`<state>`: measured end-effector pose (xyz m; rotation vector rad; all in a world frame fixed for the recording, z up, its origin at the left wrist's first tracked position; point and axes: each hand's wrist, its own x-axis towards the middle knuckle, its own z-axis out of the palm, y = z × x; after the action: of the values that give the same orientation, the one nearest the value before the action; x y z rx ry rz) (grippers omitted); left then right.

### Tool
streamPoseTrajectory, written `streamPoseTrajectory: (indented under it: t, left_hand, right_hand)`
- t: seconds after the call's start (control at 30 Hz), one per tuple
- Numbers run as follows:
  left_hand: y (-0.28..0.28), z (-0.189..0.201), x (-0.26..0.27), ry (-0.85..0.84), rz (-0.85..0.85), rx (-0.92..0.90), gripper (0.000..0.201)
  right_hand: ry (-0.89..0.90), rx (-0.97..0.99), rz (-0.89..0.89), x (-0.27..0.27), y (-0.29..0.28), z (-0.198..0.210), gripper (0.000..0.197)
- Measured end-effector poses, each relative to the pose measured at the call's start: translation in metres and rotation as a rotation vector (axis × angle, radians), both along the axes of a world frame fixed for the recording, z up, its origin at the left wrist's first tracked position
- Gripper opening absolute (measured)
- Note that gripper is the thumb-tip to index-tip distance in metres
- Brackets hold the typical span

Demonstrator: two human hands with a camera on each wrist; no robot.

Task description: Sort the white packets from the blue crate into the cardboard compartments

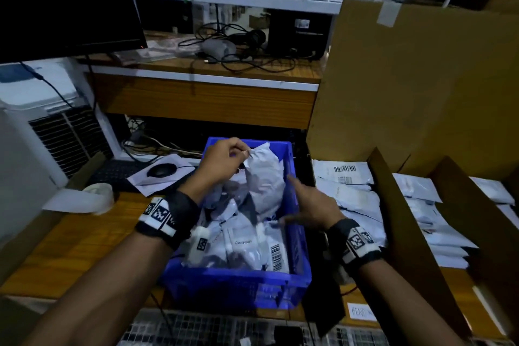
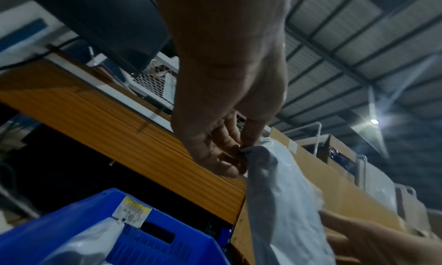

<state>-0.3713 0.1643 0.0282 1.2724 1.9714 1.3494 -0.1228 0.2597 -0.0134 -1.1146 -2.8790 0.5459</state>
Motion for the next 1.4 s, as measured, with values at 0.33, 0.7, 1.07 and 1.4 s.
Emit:
streamPoseTrajectory:
  t: [0.33,0.7,1.07,1.4]
  left_hand:
    - [-0.026,0.006,0.002,-0.399,-0.025,0.045,0.004]
    - [-0.017,0.01,0.014,-0.142,-0.05,0.048,0.044]
    - [-0.001,0.011,0.011,-0.193,0.019,0.099,0.016]
    - [-0.014,-0.001,-0.008,-0.382,0.118,0.195,0.011]
  right_hand:
    - [0.599,-0.756,0.026,-0.008,-0.016,0.016,0.04]
    - [0.612,-0.789,0.031,0.007,-0.024,0.023,0.031]
    - [0.497,-0.715,0.056,0.029,-0.013,0.02,0.042]
    - [0.669,-0.918,-0.139,0.052,0.008,0.012,0.026]
